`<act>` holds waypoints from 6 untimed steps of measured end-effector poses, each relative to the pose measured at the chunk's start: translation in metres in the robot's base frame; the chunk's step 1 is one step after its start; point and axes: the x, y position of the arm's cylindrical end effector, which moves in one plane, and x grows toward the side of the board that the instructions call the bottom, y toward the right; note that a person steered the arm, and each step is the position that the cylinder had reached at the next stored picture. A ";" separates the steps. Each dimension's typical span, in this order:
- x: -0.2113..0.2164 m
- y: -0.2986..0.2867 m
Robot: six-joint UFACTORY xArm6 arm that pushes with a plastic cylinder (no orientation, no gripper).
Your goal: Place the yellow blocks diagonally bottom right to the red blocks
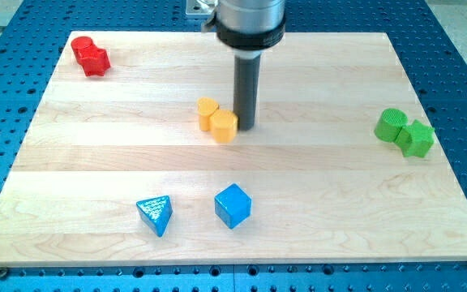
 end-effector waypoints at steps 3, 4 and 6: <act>-0.023 -0.109; -0.046 -0.130; -0.011 -0.059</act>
